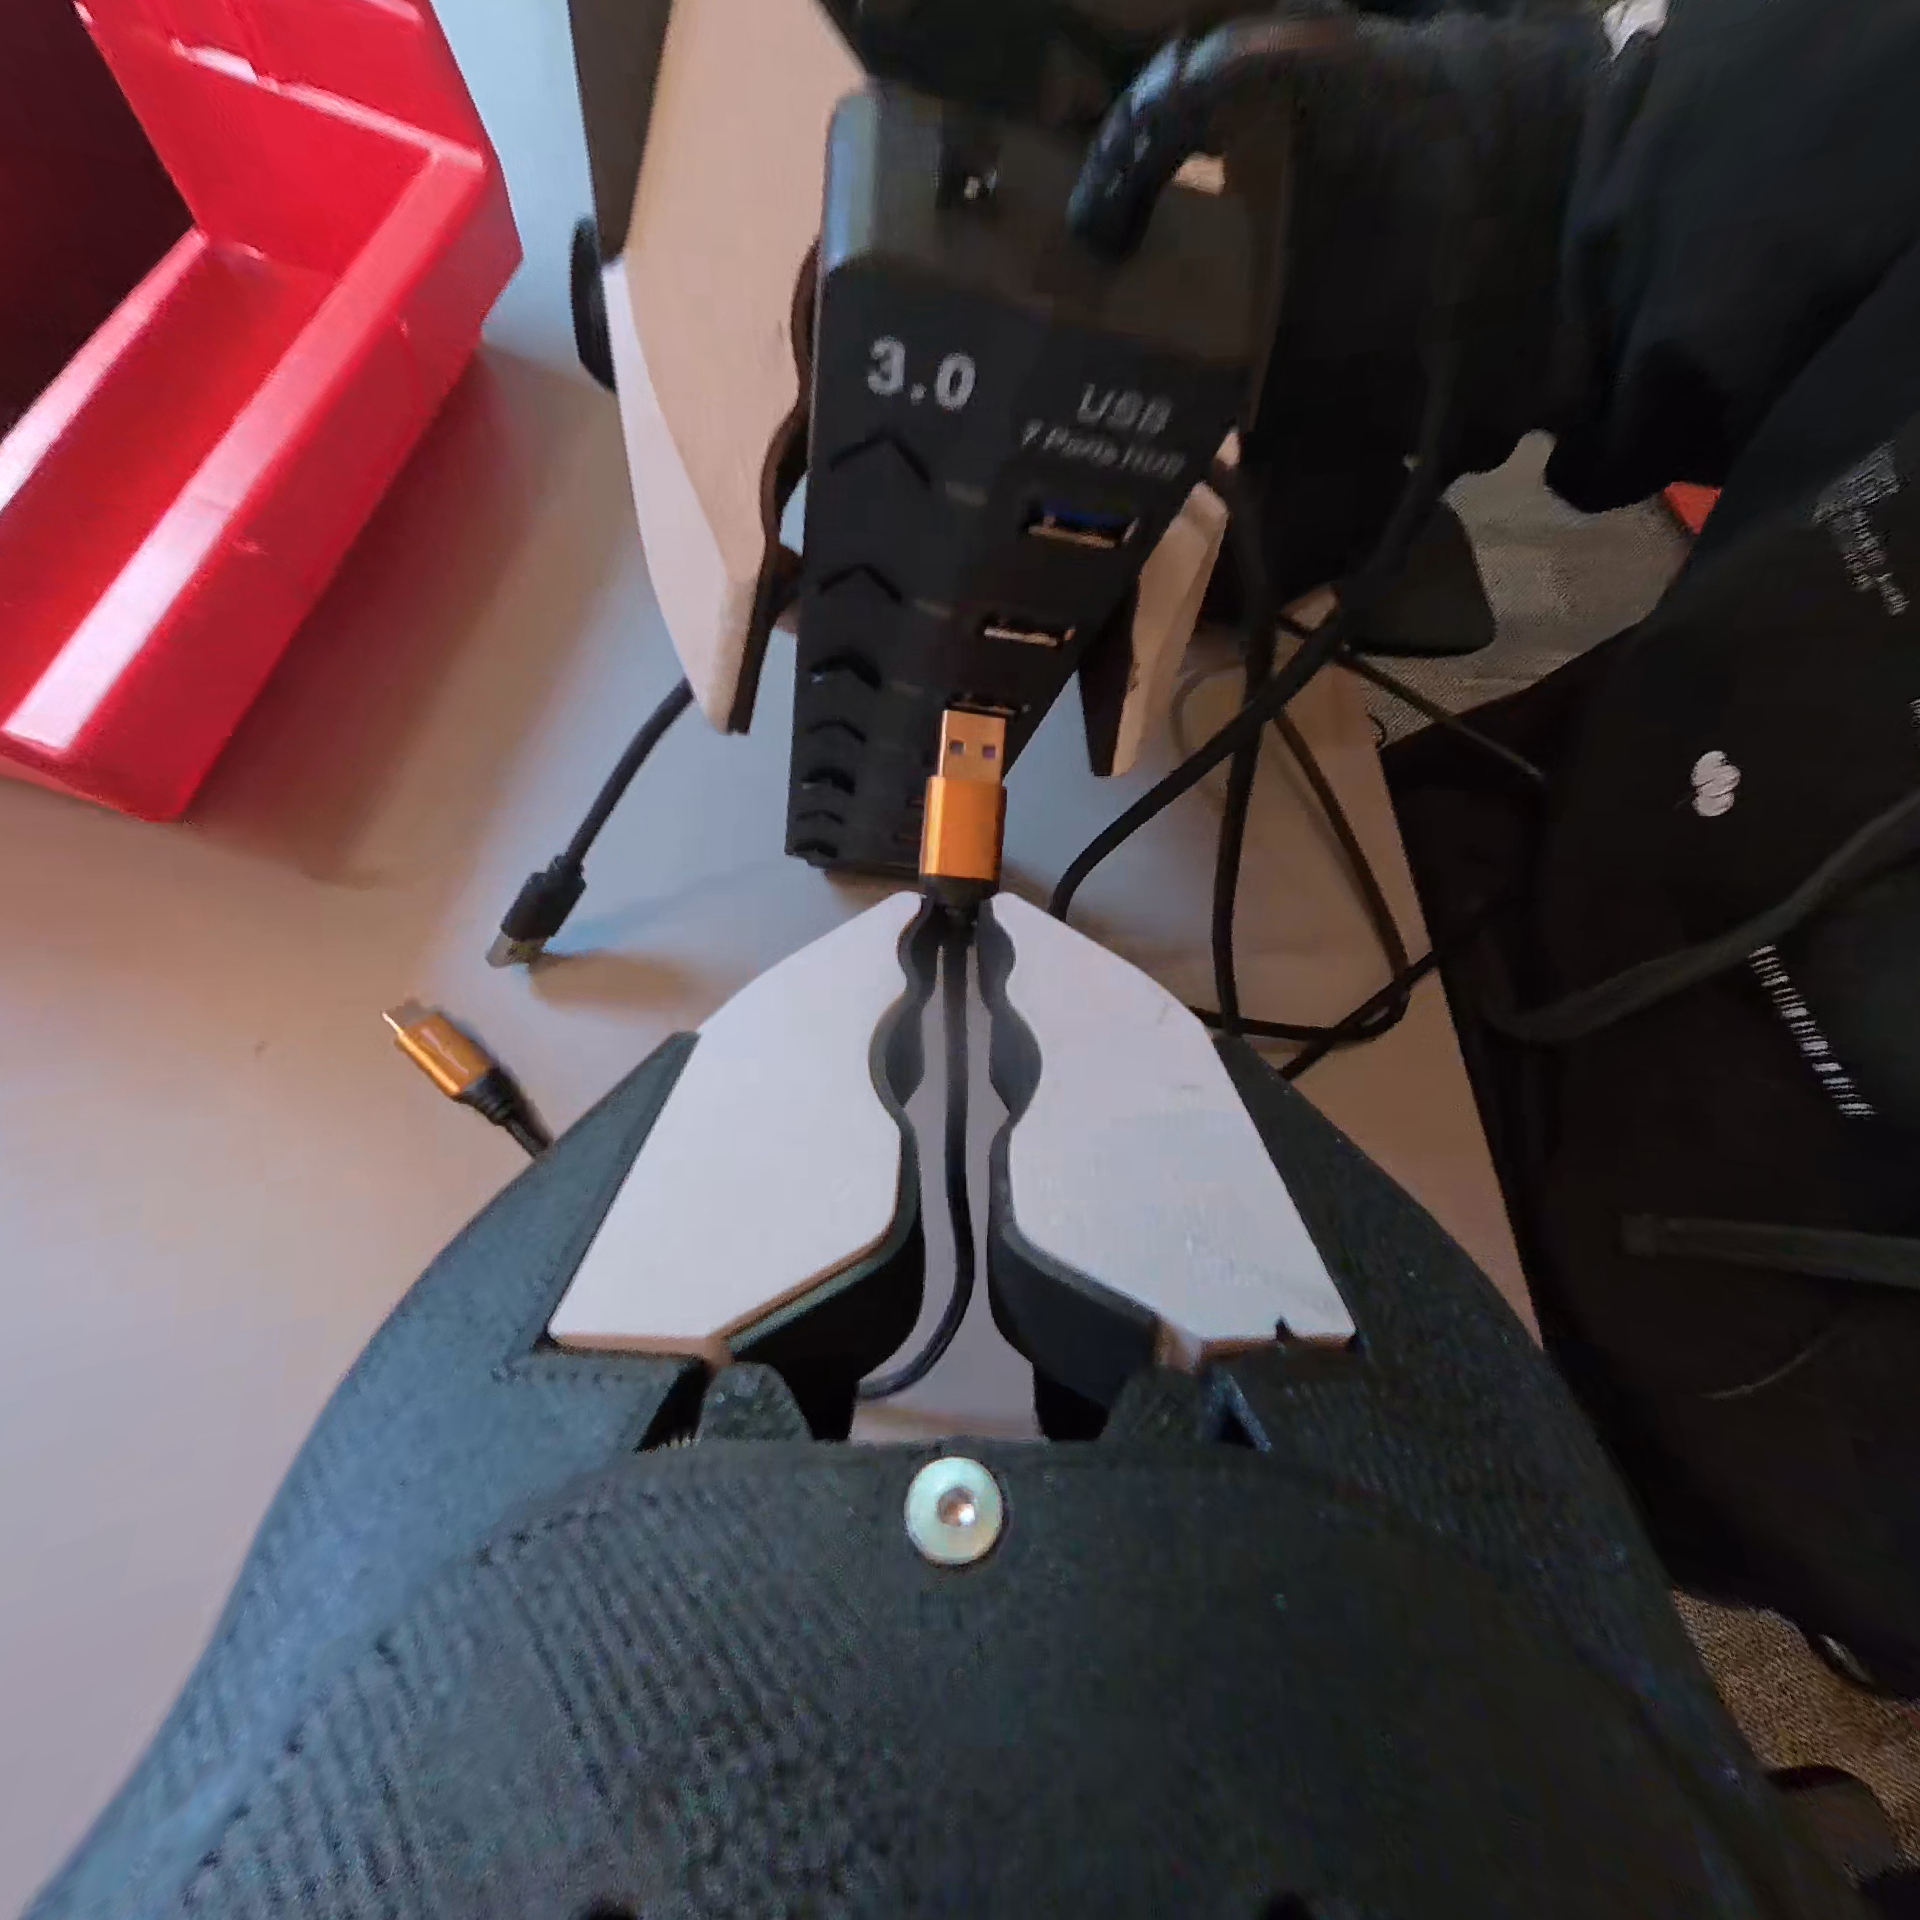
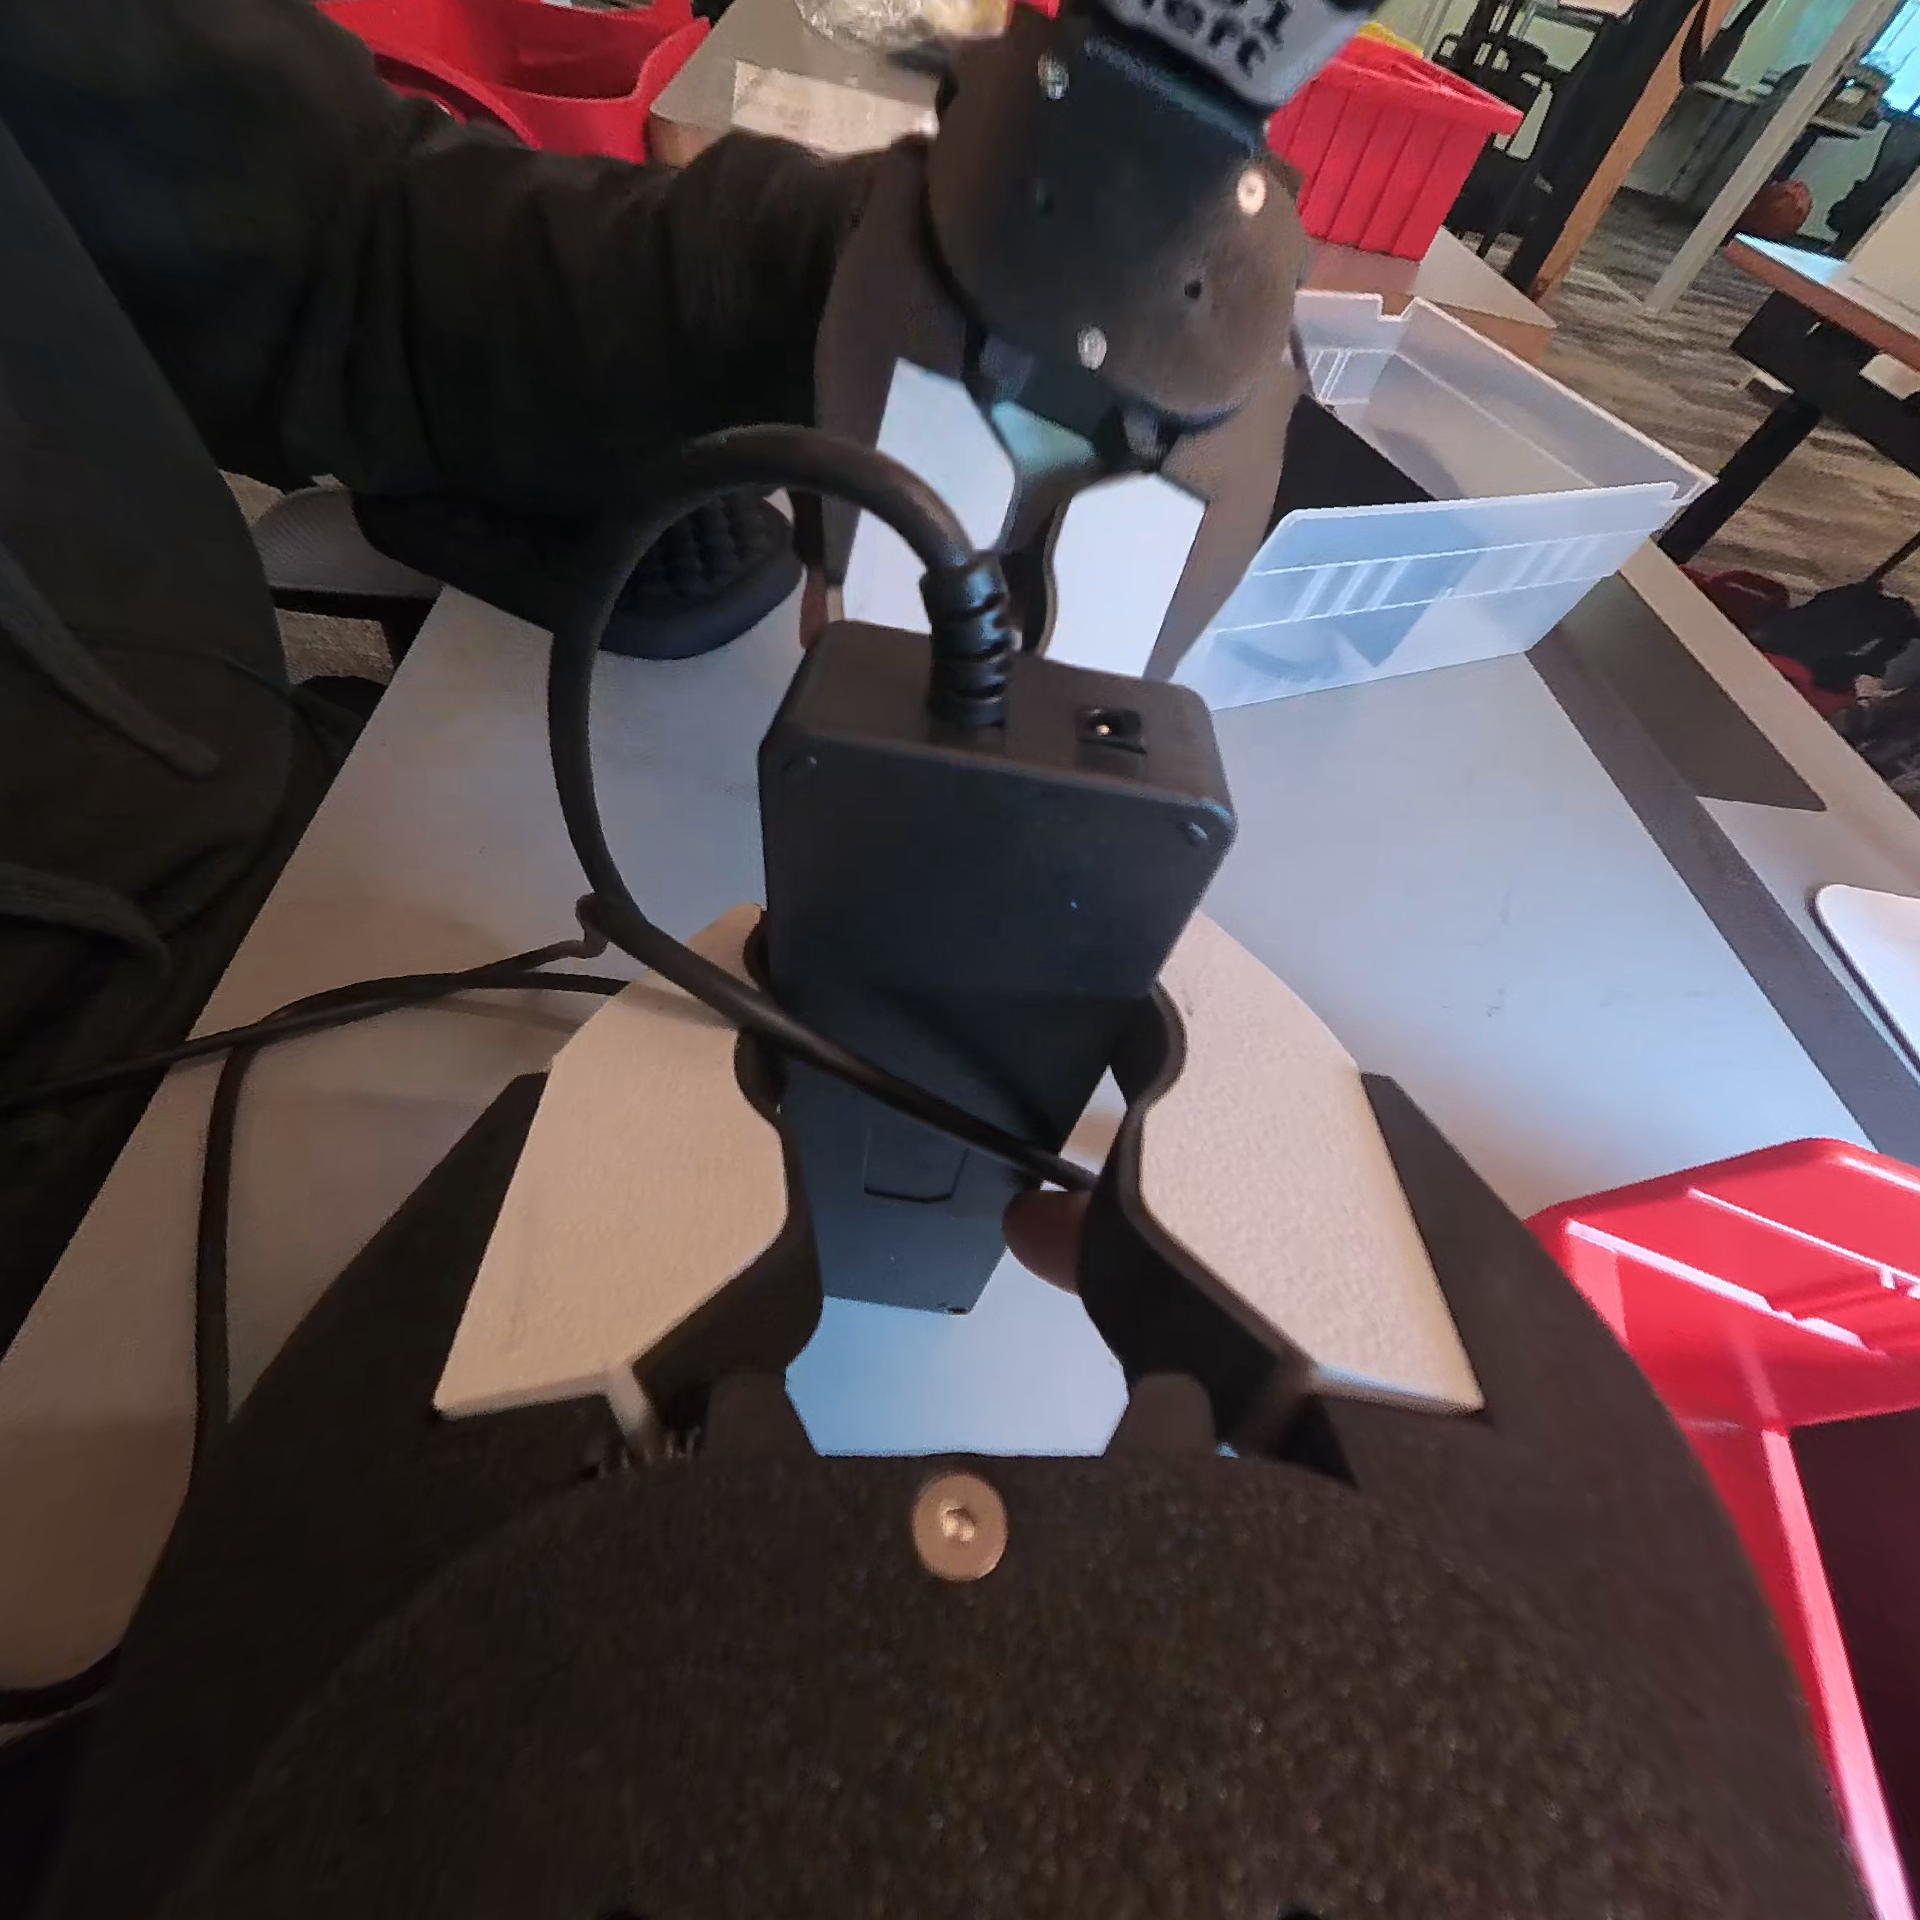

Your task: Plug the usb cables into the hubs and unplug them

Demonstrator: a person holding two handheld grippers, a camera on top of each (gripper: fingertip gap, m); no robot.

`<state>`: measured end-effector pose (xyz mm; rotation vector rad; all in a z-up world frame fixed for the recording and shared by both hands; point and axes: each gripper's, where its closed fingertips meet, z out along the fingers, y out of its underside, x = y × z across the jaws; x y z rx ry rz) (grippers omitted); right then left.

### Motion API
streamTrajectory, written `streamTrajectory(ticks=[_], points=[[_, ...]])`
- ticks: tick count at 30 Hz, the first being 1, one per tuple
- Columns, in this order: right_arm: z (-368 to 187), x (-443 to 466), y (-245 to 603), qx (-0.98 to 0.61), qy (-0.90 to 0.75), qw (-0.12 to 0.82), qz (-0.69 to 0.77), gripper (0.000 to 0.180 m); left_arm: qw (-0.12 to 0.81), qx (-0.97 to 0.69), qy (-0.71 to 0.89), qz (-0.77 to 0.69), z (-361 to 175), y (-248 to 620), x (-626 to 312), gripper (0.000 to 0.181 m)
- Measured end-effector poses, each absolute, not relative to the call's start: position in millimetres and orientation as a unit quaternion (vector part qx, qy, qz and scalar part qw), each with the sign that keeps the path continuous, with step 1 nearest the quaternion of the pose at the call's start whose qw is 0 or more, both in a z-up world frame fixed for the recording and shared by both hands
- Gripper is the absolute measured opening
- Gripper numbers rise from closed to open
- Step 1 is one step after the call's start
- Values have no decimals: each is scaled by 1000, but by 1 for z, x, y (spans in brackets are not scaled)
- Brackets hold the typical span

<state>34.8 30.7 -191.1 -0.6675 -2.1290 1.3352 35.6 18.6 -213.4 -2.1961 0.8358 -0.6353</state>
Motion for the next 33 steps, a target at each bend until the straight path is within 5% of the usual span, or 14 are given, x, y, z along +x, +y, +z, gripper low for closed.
streamTrajectory(ticks=[6, 16, 31, 33], points=[[-193, 36, 32, -251, -794, 273, 482, 63, 323, -854, 319, -255, -237, 22, 34, 7], [-196, 37, 43, -277, -795, 261, 473, 63, 265, -876, 348, -203, -283, 16, 32, 32], [-202, 49, 60, -300, -820, 253, 416, 62, 268, -874, 385, -130, -304, 23, 39, 26], [-200, 47, 61, -294, -816, 265, 421, 62, 268, -870, 392, -133, -304, 22, 42, 10]])
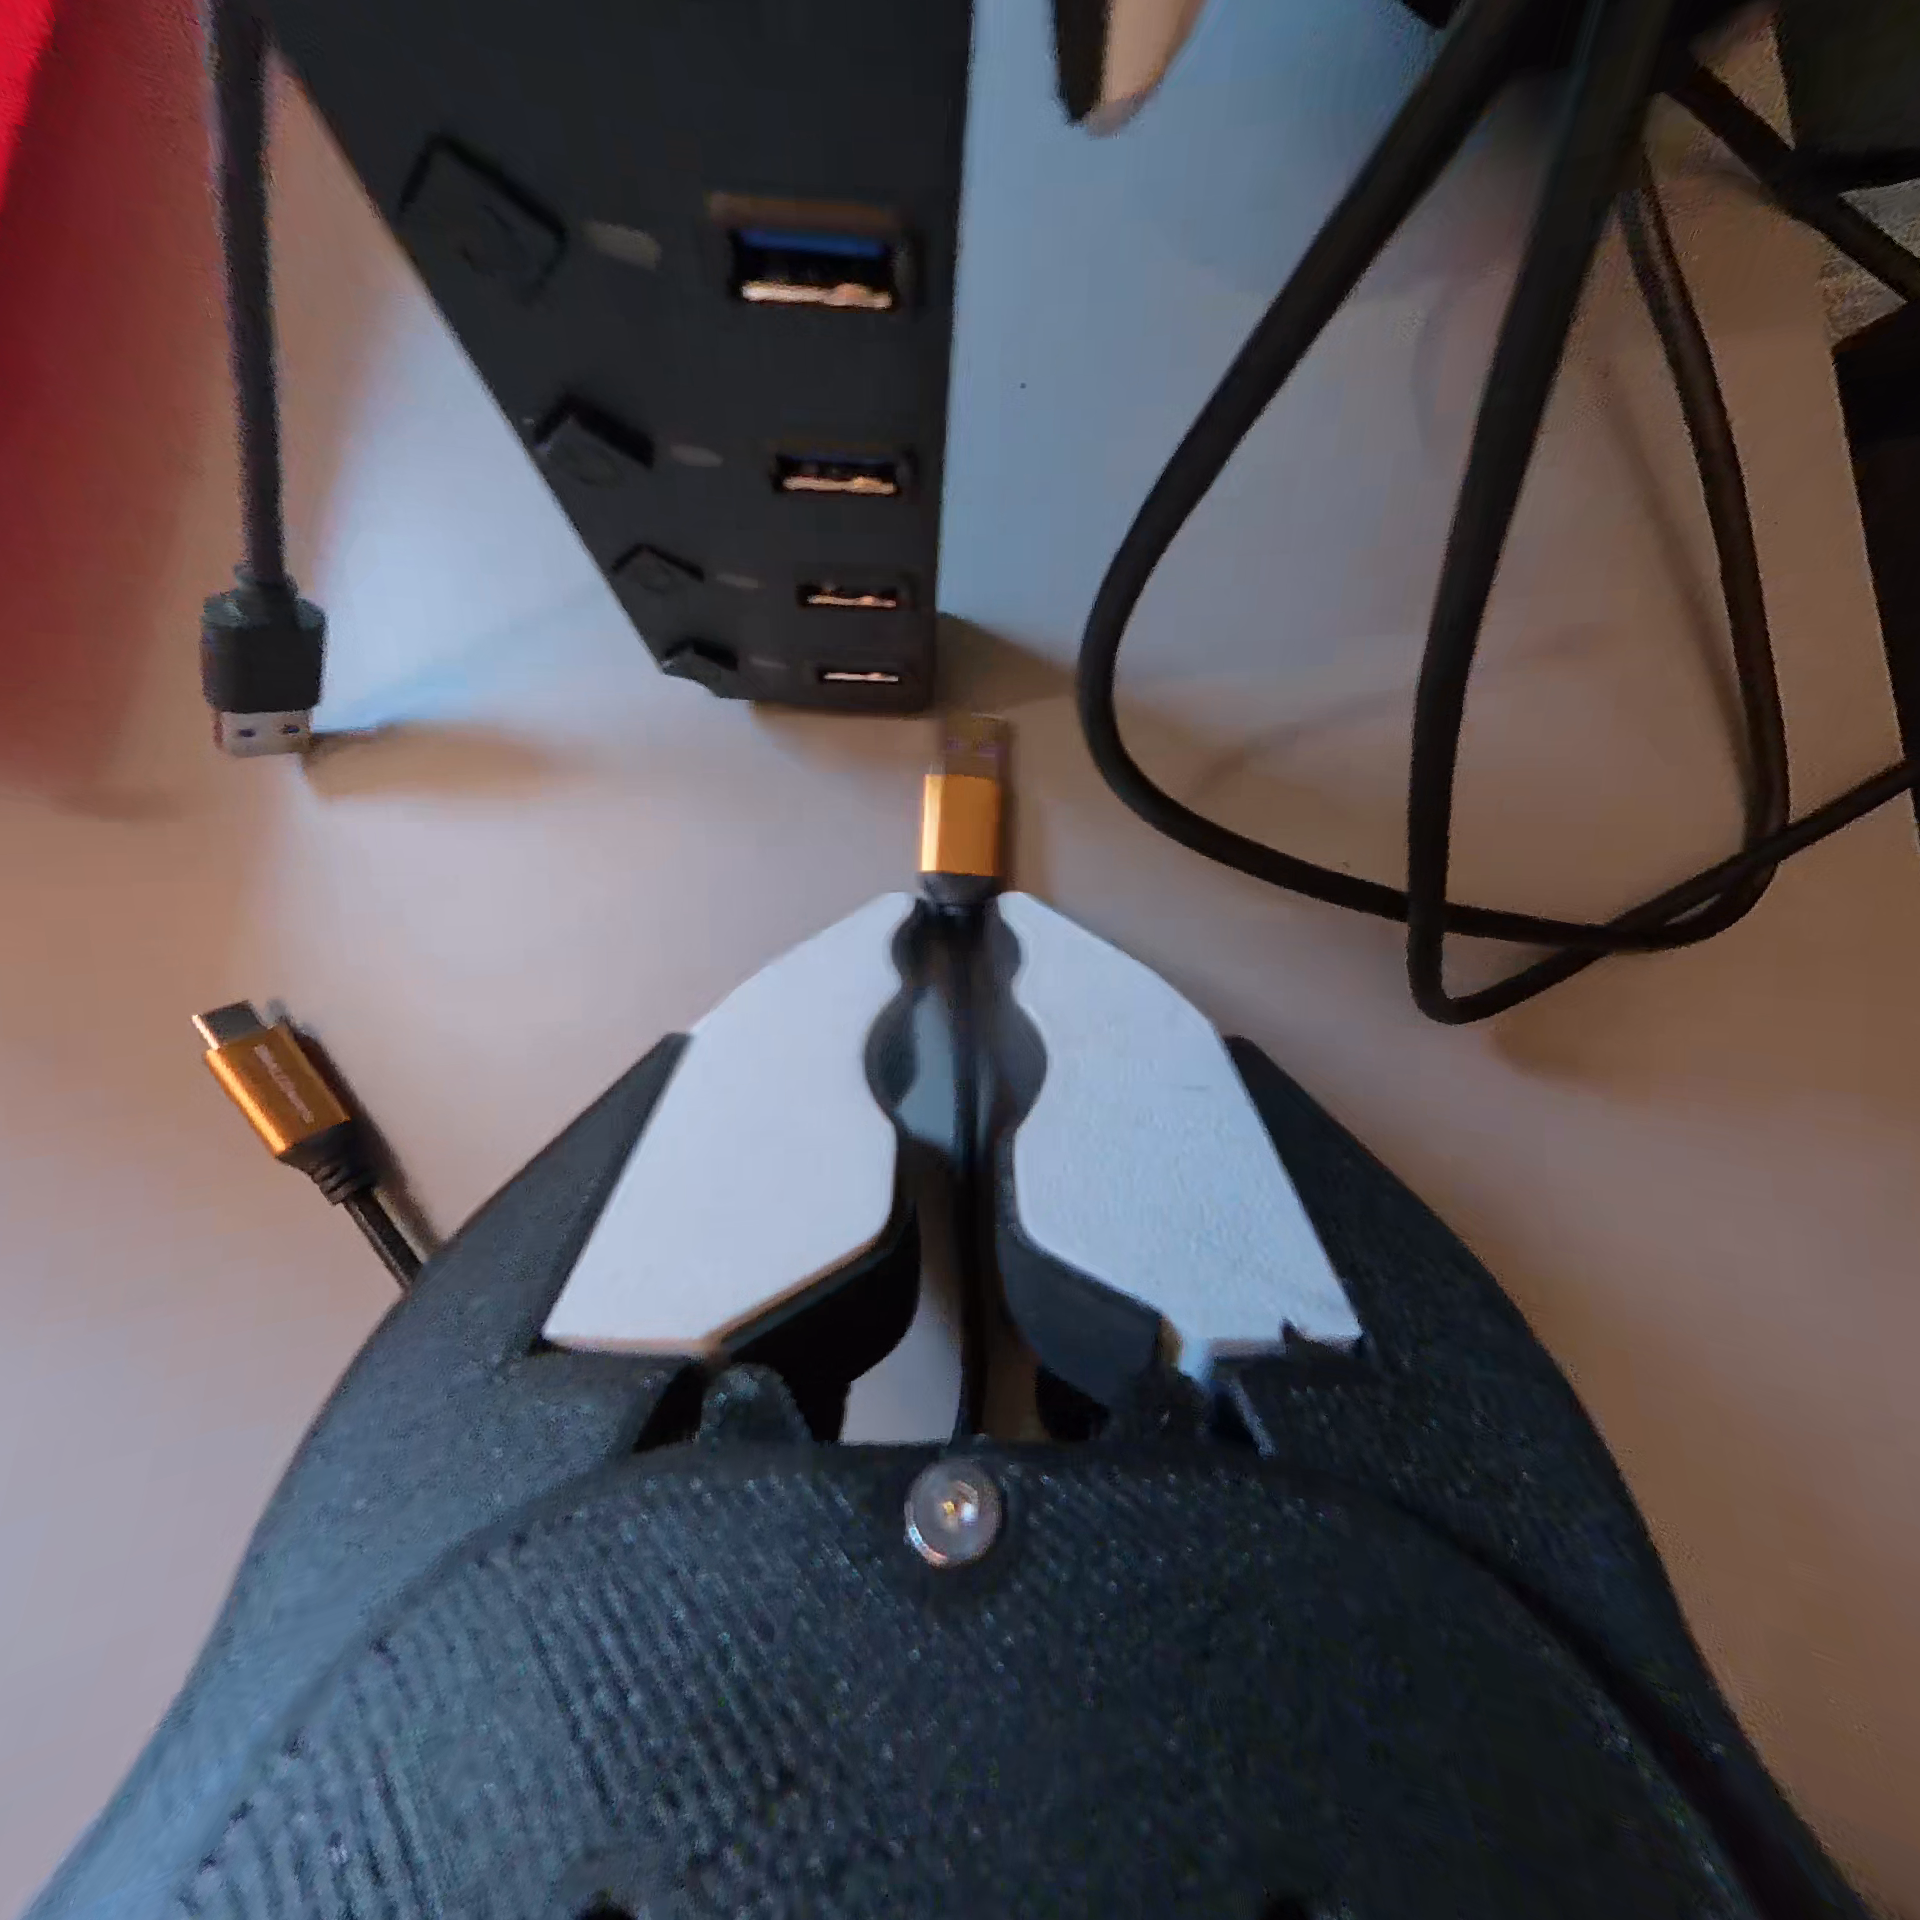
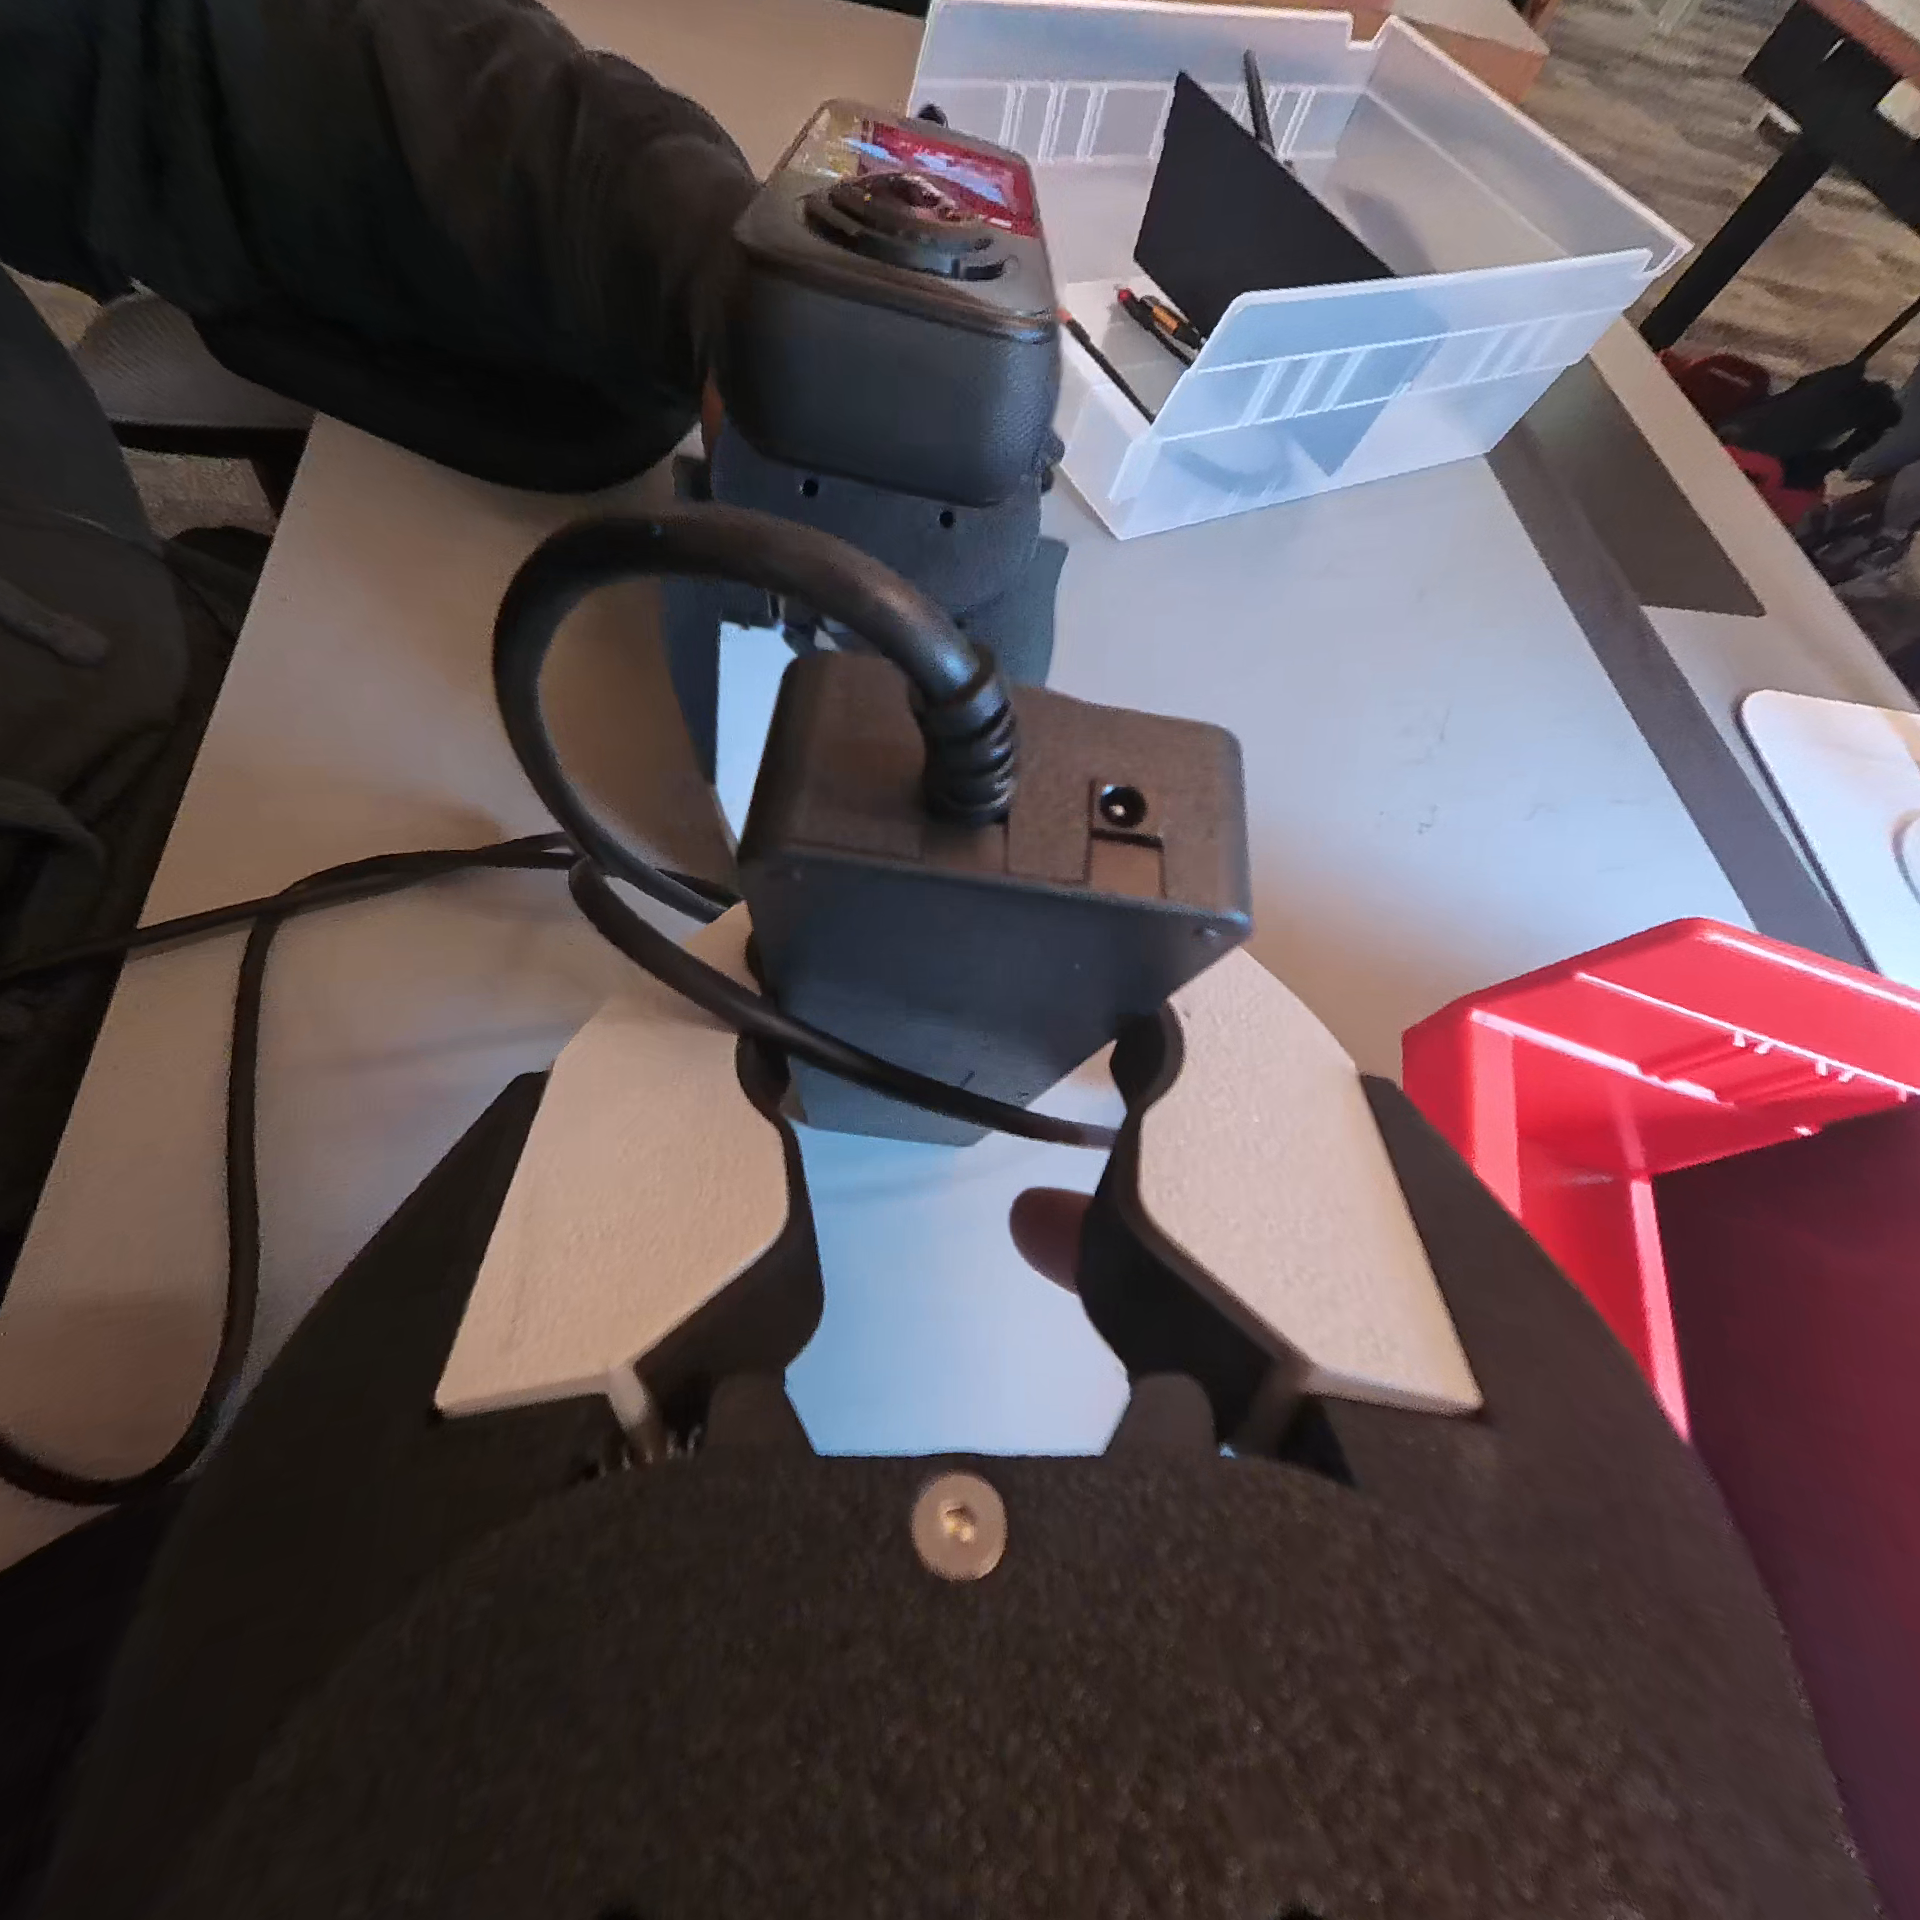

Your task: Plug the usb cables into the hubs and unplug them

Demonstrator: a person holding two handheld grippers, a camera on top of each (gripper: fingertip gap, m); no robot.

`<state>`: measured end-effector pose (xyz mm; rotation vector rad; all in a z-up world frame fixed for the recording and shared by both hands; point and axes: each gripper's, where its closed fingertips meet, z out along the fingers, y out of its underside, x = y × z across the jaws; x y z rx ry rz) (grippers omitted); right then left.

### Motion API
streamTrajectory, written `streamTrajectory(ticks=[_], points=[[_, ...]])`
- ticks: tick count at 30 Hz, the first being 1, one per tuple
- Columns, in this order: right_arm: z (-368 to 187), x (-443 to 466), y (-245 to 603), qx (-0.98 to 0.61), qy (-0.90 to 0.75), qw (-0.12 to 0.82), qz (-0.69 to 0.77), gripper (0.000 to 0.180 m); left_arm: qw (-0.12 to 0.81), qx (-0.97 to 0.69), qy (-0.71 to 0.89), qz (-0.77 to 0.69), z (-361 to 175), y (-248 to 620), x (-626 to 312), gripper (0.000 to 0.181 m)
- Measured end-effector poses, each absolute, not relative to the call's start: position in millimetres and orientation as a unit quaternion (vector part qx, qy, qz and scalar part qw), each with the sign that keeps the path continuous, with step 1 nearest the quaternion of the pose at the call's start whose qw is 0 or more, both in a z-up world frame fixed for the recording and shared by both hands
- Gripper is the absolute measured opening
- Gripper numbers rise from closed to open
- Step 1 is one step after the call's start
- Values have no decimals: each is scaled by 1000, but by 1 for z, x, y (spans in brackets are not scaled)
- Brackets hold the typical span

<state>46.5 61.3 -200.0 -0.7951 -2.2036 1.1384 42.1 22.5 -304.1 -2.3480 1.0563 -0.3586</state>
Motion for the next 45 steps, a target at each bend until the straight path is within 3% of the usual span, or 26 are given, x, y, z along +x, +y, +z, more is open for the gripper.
streamTrajectory(ticks=[5, 10, 16, 31, 45], points=[[-180, 44, 62, -288, -788, 279, 467, 61, 286, -868, 387, -125, -293, 26, 34, 8], [-139, 53, 59, -258, -742, 304, 539, 61, 349, -862, 323, -173, -240, 30, 21, 8], [-145, 49, 45, -242, -763, 312, 511, 61, 372, -850, 305, -213, -179, 17, 38, 7], [-170, 41, 22, -213, -817, 304, 441, 61, 322, -865, 349, -165, -186, 4, 40, 7], [-159, 49, 15, -194, -798, 292, 490, 61, 351, -838, 334, -249, -175, 3, 50, 7]])
